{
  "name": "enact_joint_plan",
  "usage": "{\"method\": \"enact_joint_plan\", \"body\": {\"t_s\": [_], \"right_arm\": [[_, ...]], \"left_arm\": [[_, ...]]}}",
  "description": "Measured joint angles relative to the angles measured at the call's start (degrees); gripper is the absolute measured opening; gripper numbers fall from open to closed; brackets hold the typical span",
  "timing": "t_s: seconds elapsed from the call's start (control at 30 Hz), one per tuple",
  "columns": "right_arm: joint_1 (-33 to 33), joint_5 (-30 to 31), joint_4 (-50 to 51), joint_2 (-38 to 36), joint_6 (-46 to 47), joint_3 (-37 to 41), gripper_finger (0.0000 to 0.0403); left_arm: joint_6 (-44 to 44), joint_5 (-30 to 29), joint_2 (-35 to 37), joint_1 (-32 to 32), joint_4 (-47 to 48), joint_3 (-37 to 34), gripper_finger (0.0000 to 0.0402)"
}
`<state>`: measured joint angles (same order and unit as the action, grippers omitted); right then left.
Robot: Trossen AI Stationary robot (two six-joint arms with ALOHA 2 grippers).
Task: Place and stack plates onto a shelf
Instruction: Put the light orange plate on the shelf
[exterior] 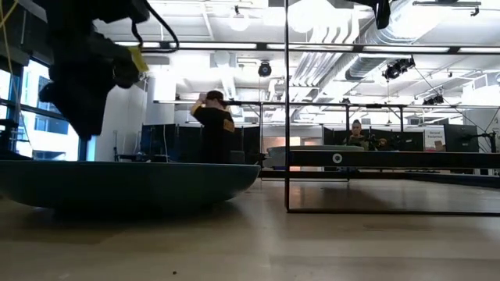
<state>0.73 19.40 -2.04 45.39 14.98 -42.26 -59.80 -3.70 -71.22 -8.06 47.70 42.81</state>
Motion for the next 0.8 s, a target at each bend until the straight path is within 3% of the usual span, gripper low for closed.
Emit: {"method": "enact_joint_plan", "body": {"t_s": [0.63, 0.8], "right_arm": [[0.0, 0.0, 2.2, 0.0, 0.0, 0.0, 0.0000], [0.0, 0.0, 2.3, 0.0, 0.0, 0.0, 0.0000]], "left_arm": [[5.1, -0.1, -15.7, -0.2, -3.0, 0.0, 0.0132], [6.2, -1.1, -16.0, -0.2, -2.7, 0.0, 0.0089]]}}
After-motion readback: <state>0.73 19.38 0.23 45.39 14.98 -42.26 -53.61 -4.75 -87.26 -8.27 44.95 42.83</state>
